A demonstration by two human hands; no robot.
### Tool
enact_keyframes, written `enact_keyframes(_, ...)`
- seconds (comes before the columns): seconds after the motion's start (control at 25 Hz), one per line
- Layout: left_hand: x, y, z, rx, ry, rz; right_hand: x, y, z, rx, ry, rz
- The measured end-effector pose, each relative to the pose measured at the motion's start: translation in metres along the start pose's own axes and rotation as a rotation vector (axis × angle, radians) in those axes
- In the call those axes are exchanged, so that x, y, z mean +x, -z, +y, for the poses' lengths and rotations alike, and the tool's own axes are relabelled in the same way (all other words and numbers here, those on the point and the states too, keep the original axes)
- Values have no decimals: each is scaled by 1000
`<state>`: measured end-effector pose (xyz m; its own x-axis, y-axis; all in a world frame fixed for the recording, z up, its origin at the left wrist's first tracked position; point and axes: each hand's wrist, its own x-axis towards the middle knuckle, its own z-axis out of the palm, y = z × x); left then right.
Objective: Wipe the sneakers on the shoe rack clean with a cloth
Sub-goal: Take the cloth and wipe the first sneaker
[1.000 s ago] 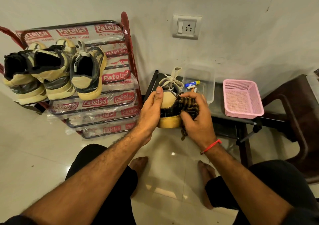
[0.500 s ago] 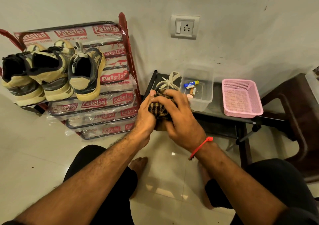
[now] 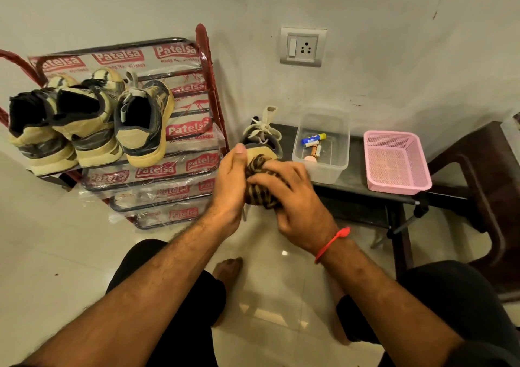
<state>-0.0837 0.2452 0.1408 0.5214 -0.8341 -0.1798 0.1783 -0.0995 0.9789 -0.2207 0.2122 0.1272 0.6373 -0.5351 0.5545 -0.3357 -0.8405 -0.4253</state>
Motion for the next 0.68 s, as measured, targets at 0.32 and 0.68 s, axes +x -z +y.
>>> enact_keyframes(0.32, 2, 15, 6, -35, 90, 16, 8, 14, 31, 414, -377, 145)
enact_keyframes(0.68, -3, 22, 13, 68, 7, 153, 10, 7, 42, 231, -340, 140)
